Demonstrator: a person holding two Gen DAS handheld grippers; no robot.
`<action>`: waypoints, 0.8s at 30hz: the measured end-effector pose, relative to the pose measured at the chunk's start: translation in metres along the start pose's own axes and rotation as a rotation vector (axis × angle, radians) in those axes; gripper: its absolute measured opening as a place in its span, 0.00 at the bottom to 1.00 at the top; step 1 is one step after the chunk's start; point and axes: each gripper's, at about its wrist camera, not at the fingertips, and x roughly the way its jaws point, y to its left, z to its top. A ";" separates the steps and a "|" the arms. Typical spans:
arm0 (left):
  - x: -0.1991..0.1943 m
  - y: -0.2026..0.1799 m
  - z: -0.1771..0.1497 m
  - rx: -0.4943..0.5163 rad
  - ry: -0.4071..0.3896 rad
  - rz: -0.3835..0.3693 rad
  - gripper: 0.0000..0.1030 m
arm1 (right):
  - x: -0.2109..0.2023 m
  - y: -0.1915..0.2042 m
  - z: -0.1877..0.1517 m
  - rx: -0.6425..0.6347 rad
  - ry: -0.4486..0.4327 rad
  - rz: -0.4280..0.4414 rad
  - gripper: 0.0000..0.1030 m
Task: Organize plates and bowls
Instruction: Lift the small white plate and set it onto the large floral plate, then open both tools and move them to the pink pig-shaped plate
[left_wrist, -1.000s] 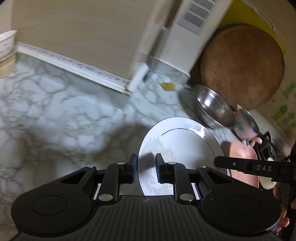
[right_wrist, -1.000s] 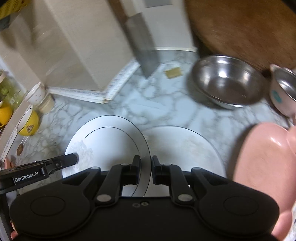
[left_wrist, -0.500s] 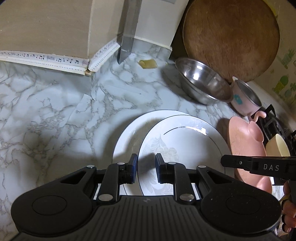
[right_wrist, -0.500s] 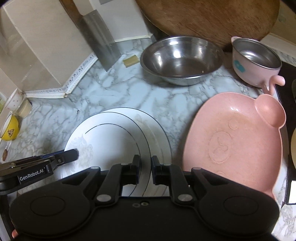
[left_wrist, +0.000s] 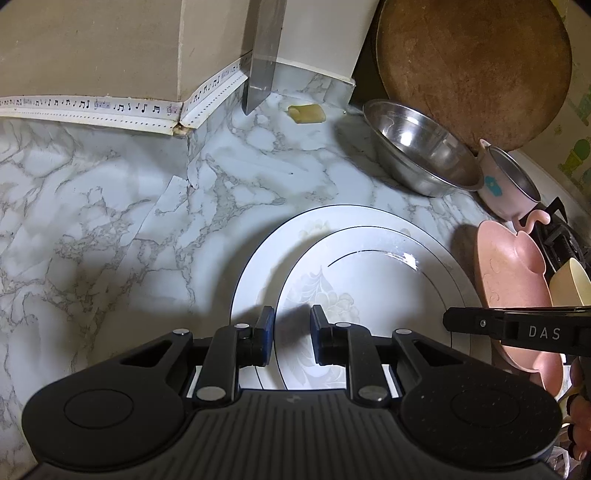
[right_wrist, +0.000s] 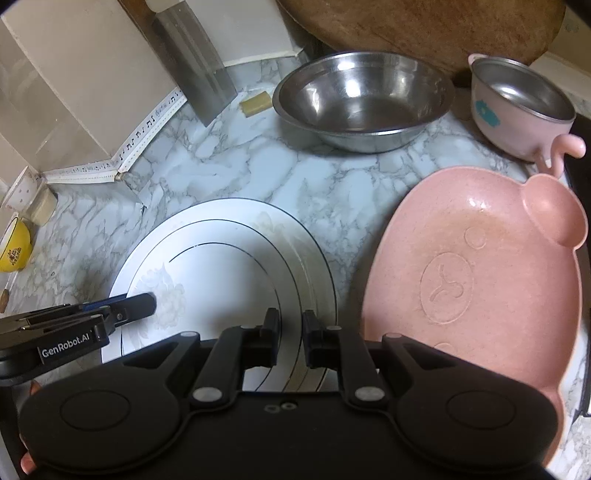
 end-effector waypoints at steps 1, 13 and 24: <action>0.000 0.000 0.000 0.003 0.002 0.001 0.19 | 0.001 0.001 0.001 -0.004 0.001 0.000 0.14; 0.000 0.001 0.006 0.023 0.020 0.002 0.19 | 0.005 0.007 0.007 -0.089 0.008 -0.024 0.14; -0.012 0.005 0.005 0.028 -0.013 -0.011 0.19 | 0.001 0.015 0.005 -0.184 -0.013 -0.065 0.15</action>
